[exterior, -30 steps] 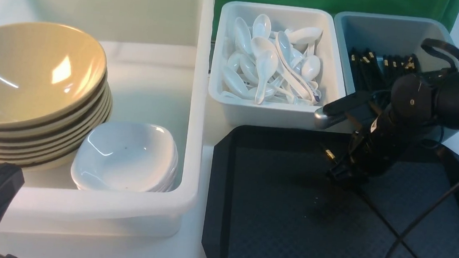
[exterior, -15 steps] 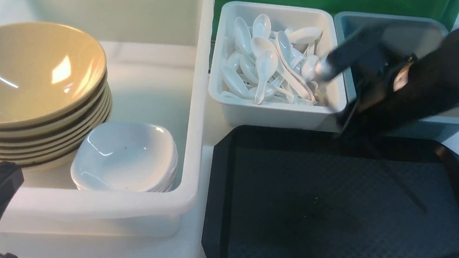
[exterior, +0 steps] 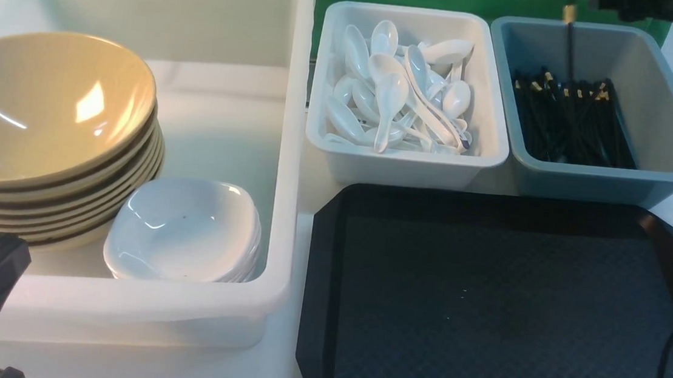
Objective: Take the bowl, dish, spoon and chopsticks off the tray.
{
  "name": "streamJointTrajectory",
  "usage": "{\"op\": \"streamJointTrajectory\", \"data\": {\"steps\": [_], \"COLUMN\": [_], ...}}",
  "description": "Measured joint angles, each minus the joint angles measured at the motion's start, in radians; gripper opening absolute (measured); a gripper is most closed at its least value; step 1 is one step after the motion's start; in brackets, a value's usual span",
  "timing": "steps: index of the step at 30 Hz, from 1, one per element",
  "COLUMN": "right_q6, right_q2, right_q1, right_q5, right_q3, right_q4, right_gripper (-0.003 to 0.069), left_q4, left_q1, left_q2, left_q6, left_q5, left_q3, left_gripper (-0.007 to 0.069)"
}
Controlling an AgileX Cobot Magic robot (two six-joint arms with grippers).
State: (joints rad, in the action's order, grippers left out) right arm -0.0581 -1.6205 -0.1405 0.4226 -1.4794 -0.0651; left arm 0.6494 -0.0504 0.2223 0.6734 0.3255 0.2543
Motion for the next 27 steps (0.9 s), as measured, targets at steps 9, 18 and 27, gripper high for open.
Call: {"op": "streamJointTrajectory", "data": {"steps": [9, 18, 27], "right_q6": [-0.134, -0.137, -0.023], "right_q2": [0.500, 0.886, 0.940], "right_q1": [-0.119, -0.179, -0.179], "right_q5": [0.050, -0.366, -0.373], "right_q3": [0.178, 0.810, 1.180], "right_q4": [0.008, 0.008, 0.008], "right_gripper": [0.0033, 0.0033, 0.0034], "left_q4": [0.000, 0.000, 0.000], "left_q1": [0.000, 0.000, 0.000], "left_q2": [0.000, 0.000, 0.000], "left_q6": [0.001, 0.001, 0.001], "left_q5": [0.002, 0.019, 0.023], "left_q3": [0.000, 0.000, 0.000], "left_gripper": [-0.0005, -0.0005, -0.0005]}}
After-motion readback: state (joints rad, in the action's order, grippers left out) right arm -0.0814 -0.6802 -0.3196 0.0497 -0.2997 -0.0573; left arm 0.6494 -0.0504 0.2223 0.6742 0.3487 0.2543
